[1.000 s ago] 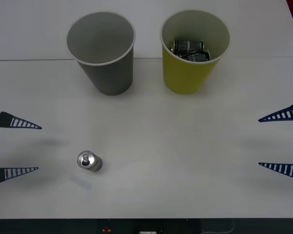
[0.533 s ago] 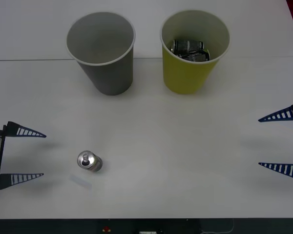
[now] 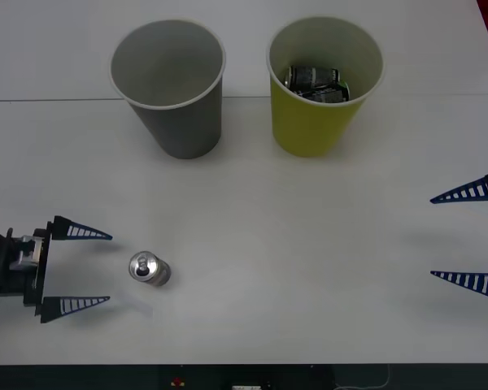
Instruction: Put the can into the green bin and the plastic bottle into the gray bin
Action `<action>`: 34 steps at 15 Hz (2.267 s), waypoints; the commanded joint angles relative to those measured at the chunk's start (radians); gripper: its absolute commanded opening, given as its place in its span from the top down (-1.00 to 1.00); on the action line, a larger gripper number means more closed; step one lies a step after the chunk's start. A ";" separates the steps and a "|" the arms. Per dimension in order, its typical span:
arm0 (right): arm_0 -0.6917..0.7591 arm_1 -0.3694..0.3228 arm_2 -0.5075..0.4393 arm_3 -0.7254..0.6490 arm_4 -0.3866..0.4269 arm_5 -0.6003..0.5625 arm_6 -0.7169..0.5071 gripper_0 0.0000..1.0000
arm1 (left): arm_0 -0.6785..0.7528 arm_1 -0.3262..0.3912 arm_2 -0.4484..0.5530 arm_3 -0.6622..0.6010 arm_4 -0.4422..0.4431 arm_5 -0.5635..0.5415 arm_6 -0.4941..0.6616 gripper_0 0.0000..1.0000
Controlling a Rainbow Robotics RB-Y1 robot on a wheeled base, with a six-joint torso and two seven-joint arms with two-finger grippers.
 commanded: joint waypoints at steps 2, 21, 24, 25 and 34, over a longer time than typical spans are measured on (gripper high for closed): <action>0.000 0.000 0.000 0.000 0.000 0.000 0.000 -1.00 | -0.001 -0.066 -0.008 0.000 -0.003 0.026 -0.004 -1.00; 0.000 0.000 0.000 0.000 0.000 0.000 0.000 -1.00 | -0.021 -0.172 -0.065 0.000 -0.014 0.106 -0.007 1.00; 0.000 0.000 0.000 0.000 0.000 0.000 0.000 -1.00 | -0.021 -0.172 -0.065 0.000 -0.015 0.108 -0.001 1.00; 0.000 0.000 0.000 0.000 0.000 0.000 0.000 -1.00 | -0.021 -0.172 -0.065 0.000 -0.015 0.108 0.000 1.00; 0.000 0.000 0.000 0.000 0.000 0.000 0.000 -1.00 | 0.024 -0.122 -0.008 -0.193 -0.103 0.095 0.260 1.00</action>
